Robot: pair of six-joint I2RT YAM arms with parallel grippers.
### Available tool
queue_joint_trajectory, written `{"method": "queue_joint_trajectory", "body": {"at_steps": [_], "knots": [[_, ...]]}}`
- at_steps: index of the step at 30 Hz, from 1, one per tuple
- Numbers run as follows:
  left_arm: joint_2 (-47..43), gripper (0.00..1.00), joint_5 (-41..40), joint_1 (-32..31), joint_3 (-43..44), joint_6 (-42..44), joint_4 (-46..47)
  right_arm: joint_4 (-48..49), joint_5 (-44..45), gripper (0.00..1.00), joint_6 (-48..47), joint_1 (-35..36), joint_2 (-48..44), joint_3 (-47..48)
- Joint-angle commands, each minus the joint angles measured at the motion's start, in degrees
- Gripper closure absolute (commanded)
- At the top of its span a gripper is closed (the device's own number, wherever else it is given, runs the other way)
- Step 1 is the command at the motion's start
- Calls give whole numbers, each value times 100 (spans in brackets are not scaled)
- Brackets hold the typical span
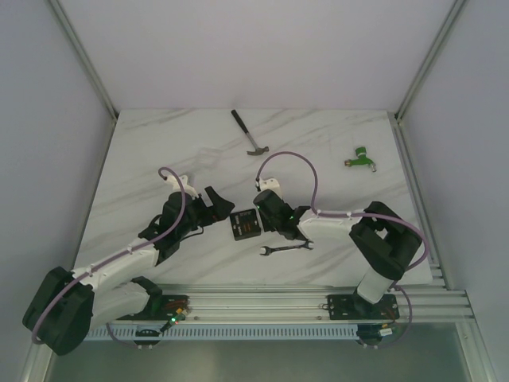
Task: Snap on the fuse box
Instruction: Pick up the fuse from the center of the board.
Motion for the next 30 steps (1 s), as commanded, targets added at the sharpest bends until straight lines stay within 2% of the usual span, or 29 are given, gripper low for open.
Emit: {"method": "queue_joint_trajectory", "body": {"at_steps": [1, 9, 22, 30], "knots": [[-69, 0, 55, 24, -52, -8, -93, -620, 58, 60, 126, -3, 107, 168], [-51, 0, 59, 26, -28, -11, -95, -810, 401, 61, 455, 0, 141, 221], [-10, 0, 90, 26, 8, -23, -93, -730, 299, 58, 798, 2, 287, 303], [89, 0, 167, 23, 52, -39, -74, -921, 482, 62, 899, -1, 374, 352]]}}
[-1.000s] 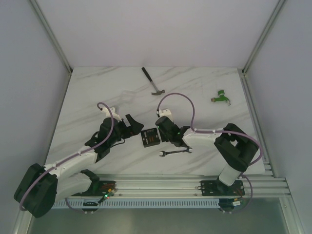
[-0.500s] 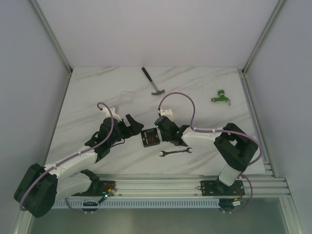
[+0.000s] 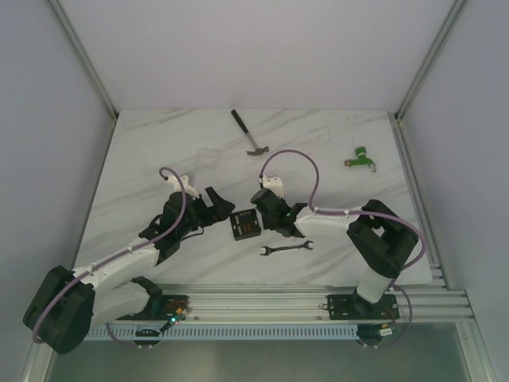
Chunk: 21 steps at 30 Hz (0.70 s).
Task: Snap on the fuse box
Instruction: Pick up the fuse from the center of the board.
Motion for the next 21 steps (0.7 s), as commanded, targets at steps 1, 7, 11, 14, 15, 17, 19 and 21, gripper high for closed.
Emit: {"method": "queue_joint_trajectory", "body": {"at_steps": [1, 7, 11, 14, 15, 17, 19, 21], "knots": [[81, 0, 141, 21, 59, -42, -56, -361, 182, 63, 152, -1, 229, 33], [115, 0, 245, 27, 67, -86, 6, -352, 211, 70, 124, 0, 130, -26], [133, 0, 351, 26, 84, -97, 63, -211, 201, 72, -3, -1, -30, -122], [184, 2, 520, 22, 133, -99, 154, 194, -1, 74, -441, -5, -252, -325], [213, 3, 601, 26, 146, -97, 196, 337, -103, 75, -625, -11, -324, -391], [262, 5, 747, 26, 179, -101, 298, 698, -285, 78, -929, -14, -553, -552], [275, 7, 879, 26, 183, -121, 400, 1016, -524, 79, -1236, -41, -799, -732], [260, 9, 950, 26, 206, -150, 440, 1272, -794, 80, -1533, -70, -1121, -844]]}}
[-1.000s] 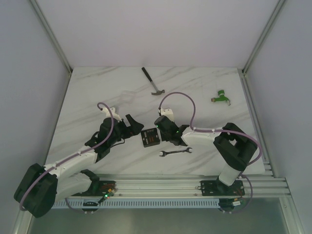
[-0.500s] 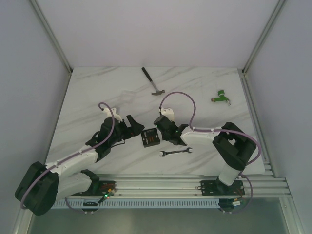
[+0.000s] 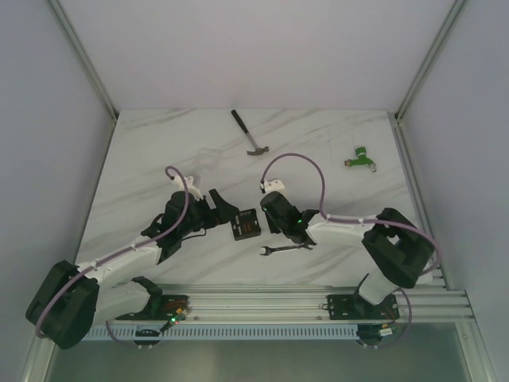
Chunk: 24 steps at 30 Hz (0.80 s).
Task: Snap on the fuse box
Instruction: Pick up the fuse from the center of the board.
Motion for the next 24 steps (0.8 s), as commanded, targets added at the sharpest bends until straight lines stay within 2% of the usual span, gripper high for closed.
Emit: {"method": "queue_joint_trajectory", "body": {"at_steps": [1, 6, 9, 11, 18, 24], "knots": [[20, 10, 388, 22, 230, -100, 333, 831, -618, 80, -886, -55, -735, -294], [133, 18, 791, 20, 443, -184, 441, 1382, -1227, 80, -1511, -85, -1378, -589], [214, 26, 1071, 22, 460, -356, 744, 1769, -1627, 80, -1802, -88, -1749, -780], [251, 27, 1209, 20, 449, -491, 961, 1979, -1869, 80, -1918, -83, -1898, -876], [389, 32, 1350, -2, 440, -728, 1333, 2395, -2575, 80, -2025, -82, -2080, -1039], [590, 41, 1267, -119, 520, -866, 1418, 2614, -2793, 79, -1991, -74, -2102, -1081]]}}
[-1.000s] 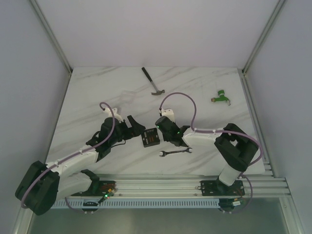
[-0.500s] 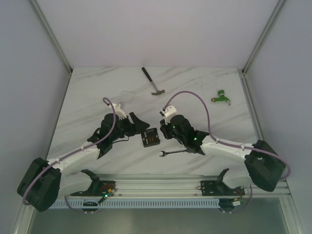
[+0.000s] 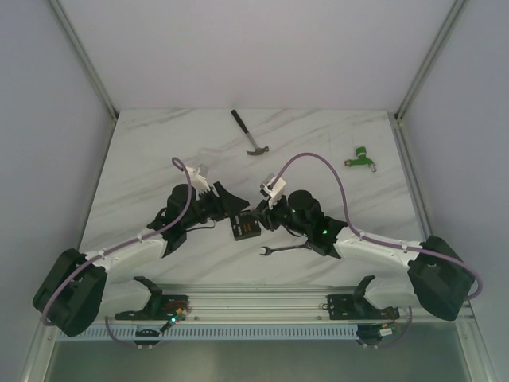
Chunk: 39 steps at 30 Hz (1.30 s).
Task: Snap on the fuse box
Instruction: Pick up the fuse from the center of the board.
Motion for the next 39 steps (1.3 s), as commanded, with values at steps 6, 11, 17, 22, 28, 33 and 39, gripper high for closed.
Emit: {"method": "queue_joint_trajectory", "body": {"at_steps": [6, 11, 17, 22, 28, 33, 39], "knots": [[269, 49, 1, -205, 240, -177, 344, 477, -363, 79, -54, -1, -42, -25], [365, 57, -15, -266, 284, -224, 351, 559, -372, 79, -34, -2, -24, -27], [387, 66, -2, -315, 318, -291, 371, 704, -329, 79, 34, 1, -42, -51], [400, 79, 69, -395, 327, -307, 431, 819, -311, 79, 93, -3, -86, -83], [231, 100, 9, -463, 332, -334, 393, 953, -282, 79, 150, 2, -180, -162], [48, 100, -125, -483, 289, -392, 371, 1106, -246, 79, 291, 2, -278, -240], [-143, 100, -411, -483, 239, -505, 392, 1185, -151, 66, 534, -1, -457, -295]]}}
